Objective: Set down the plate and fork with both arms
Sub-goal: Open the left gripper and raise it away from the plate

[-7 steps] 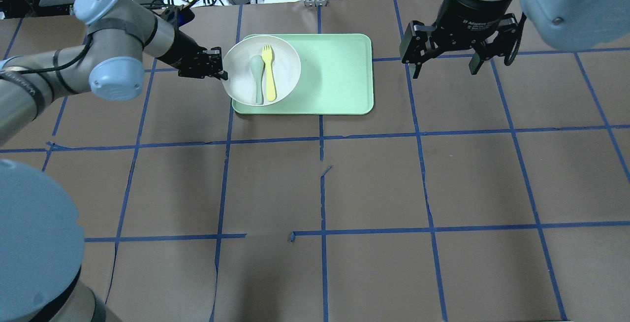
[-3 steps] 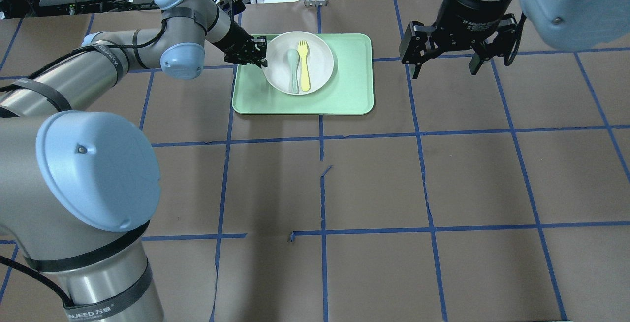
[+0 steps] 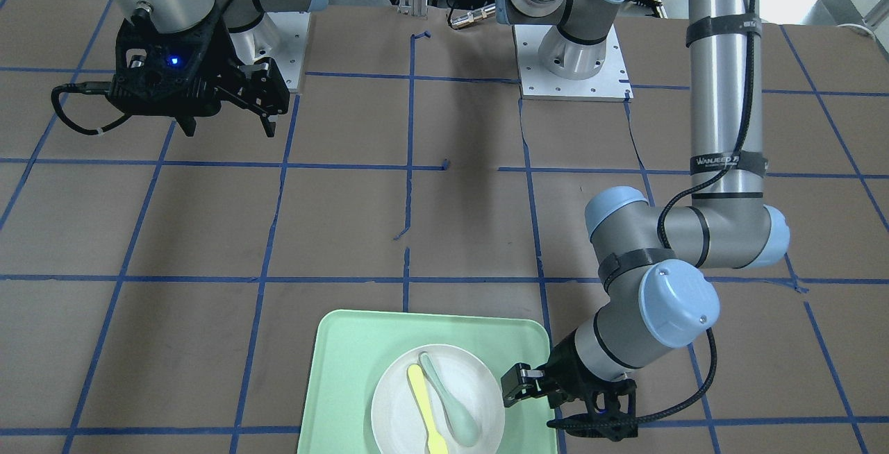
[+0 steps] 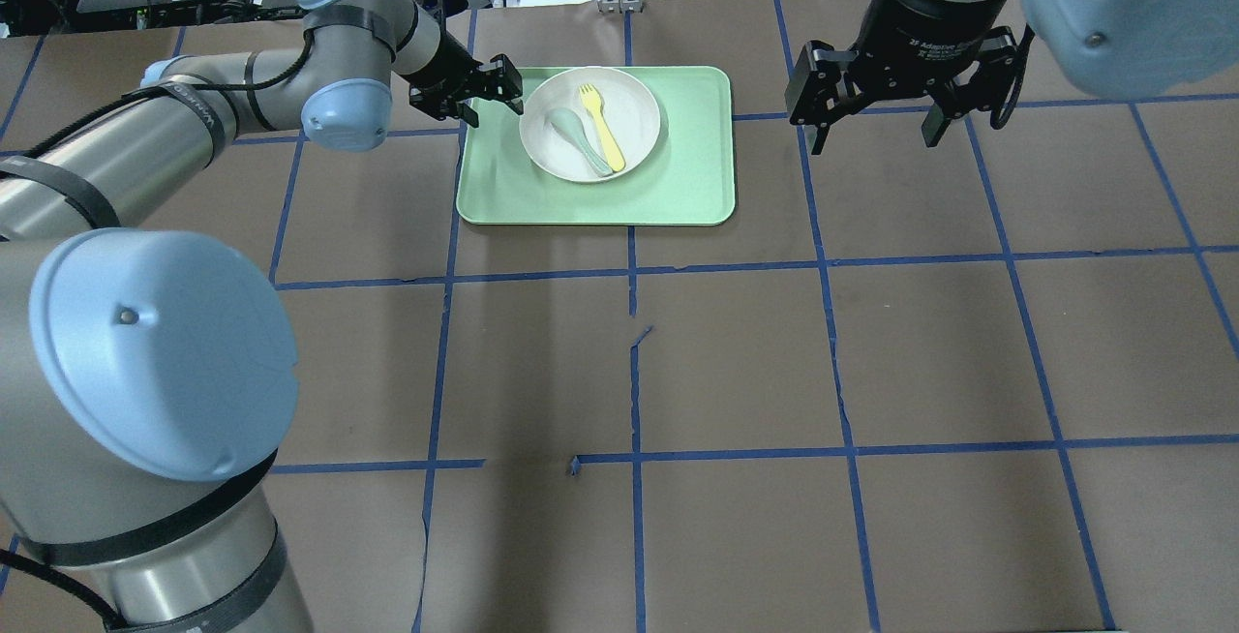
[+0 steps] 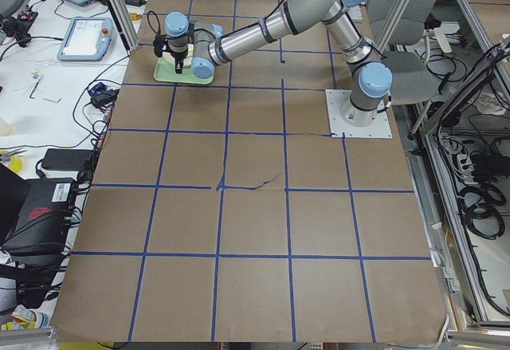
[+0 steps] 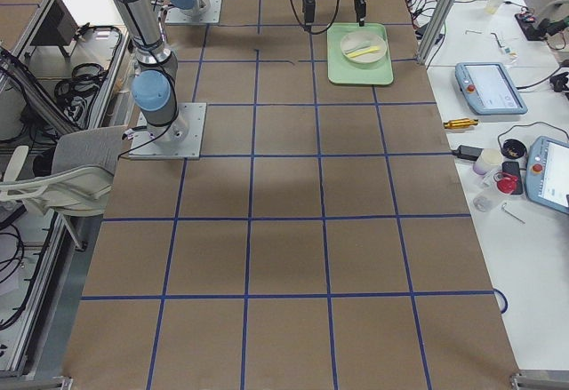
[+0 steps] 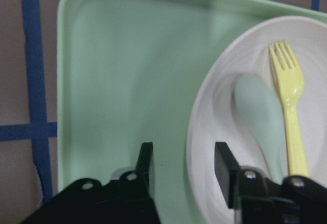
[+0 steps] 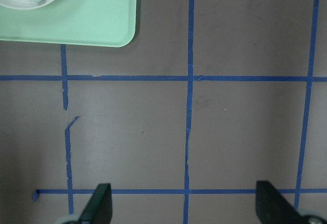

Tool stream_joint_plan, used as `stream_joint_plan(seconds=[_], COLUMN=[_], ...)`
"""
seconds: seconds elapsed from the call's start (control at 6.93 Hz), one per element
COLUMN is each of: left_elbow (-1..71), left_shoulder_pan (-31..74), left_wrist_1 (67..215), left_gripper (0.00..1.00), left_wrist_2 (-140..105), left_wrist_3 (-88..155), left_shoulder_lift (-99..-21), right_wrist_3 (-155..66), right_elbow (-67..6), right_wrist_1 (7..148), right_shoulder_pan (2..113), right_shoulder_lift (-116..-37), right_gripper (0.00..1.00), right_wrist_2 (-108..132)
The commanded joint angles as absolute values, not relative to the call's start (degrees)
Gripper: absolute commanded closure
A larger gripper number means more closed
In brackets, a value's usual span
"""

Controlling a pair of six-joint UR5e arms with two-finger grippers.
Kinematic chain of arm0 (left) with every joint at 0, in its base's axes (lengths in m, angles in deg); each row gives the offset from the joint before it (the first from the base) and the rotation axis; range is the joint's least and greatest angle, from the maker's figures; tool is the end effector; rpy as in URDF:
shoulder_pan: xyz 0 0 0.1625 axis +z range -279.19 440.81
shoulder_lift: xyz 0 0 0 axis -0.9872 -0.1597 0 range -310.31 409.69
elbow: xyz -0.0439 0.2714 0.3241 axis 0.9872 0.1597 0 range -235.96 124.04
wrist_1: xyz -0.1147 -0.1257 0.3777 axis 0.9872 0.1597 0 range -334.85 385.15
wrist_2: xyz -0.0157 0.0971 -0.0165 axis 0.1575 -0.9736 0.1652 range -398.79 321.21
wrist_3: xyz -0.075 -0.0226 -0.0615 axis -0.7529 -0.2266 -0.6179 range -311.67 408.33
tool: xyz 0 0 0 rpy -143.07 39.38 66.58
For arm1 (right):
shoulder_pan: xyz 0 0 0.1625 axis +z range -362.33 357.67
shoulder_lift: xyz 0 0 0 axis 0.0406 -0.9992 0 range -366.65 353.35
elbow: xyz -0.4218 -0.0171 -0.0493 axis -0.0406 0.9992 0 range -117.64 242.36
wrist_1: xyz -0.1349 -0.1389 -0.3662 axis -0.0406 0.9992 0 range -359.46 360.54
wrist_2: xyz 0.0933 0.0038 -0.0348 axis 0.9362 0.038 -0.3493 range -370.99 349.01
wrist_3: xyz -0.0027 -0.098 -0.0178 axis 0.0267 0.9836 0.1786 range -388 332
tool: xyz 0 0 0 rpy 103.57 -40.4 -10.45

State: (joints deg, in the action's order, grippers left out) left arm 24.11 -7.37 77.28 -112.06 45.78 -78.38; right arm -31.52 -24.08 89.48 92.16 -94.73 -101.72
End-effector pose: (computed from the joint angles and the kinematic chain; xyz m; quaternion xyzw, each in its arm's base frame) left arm -0.1389 -0.7271 0.2350 0.0252 -0.9855 0.0831 0.1455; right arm 0.1713 -0.4951 0.4998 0.0084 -0.9999 0.0055 0.0060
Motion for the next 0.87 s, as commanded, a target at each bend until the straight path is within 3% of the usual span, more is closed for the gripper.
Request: stream_joint_plan(seconds=[0.0, 0.43, 0.72], left_elbow=[25.8, 26.3, 34.4], left_shoulder_pan=[-6.9, -8.1, -10.6], left_wrist_1=[92.1, 114.2, 115.9], left_gripper=[0.00, 0.00, 0.00], left_wrist_2=[-119.5, -126.8, -127.4], left_wrist_3=[45.7, 45.3, 40.4], left_shoulder_lift=[-67.4, -51.6, -41.3], right_wrist_3=[-31.5, -31.6, -31.5], right_elbow=[-24.1, -24.3, -24.3], right_wrist_1=[89.5, 89.6, 89.7], right_shoulder_pan=[92.2, 92.2, 92.2], right_shoulder_lift=[-94.7, -94.7, -94.5], right_gripper=[0.00, 0.00, 0.00], right_wrist_2=[-101.7, -101.7, -101.6])
